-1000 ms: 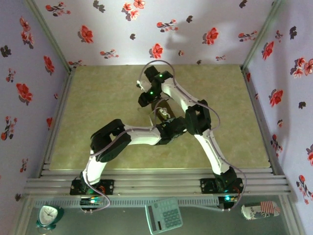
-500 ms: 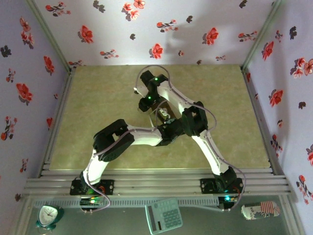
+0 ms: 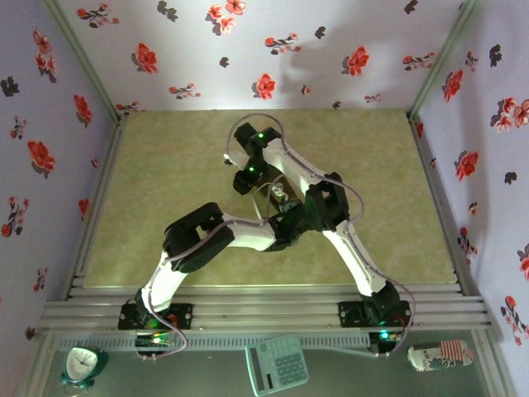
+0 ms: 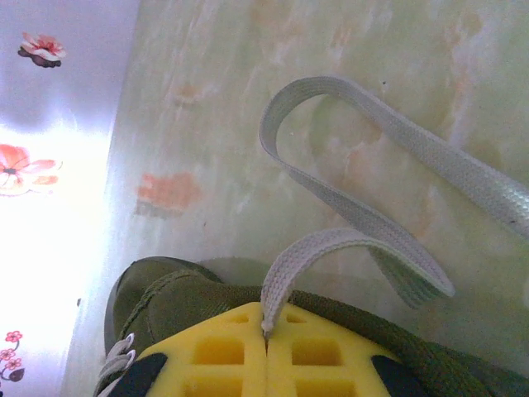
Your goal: Tie the shoes
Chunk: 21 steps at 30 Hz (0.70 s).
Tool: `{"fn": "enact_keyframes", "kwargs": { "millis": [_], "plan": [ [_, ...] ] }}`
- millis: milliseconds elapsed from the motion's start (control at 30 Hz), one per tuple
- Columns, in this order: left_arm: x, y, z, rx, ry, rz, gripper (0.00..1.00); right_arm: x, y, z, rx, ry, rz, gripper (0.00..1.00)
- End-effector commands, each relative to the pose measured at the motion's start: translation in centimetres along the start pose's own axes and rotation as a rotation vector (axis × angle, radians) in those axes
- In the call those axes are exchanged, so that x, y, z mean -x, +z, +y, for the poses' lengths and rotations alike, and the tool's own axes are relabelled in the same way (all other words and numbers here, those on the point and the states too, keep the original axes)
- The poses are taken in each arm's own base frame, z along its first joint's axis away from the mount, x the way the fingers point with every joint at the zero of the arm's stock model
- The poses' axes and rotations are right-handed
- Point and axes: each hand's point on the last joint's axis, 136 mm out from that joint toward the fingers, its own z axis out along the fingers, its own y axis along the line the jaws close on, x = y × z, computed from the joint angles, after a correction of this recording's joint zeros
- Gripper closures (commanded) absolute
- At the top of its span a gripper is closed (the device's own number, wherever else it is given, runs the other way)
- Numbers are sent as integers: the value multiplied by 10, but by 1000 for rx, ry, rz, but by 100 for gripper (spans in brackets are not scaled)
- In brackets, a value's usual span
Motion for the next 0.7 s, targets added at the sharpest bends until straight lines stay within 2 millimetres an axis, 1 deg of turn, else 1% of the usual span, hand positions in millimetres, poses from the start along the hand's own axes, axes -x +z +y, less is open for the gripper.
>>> {"fn": "enact_keyframes", "kwargs": {
  "millis": [0,100,233,367,567,667],
  "plan": [
    [-30,3,-52,-62,157,65,100,-22,3,7,32,67,87,48],
    [-33,2,-52,-54,170,74,100,-23,-5,2,-11,83,91,47],
    [-37,2,-56,-54,200,82,100,-26,-7,-5,-55,99,107,47],
    [-44,2,-59,-25,264,91,100,-21,-14,1,-28,112,83,46],
    [-59,1,-62,0,290,109,100,-15,-33,17,53,123,48,42],
    [-65,-1,-63,-1,285,118,100,-17,-34,15,36,125,53,41]
  ]
}}
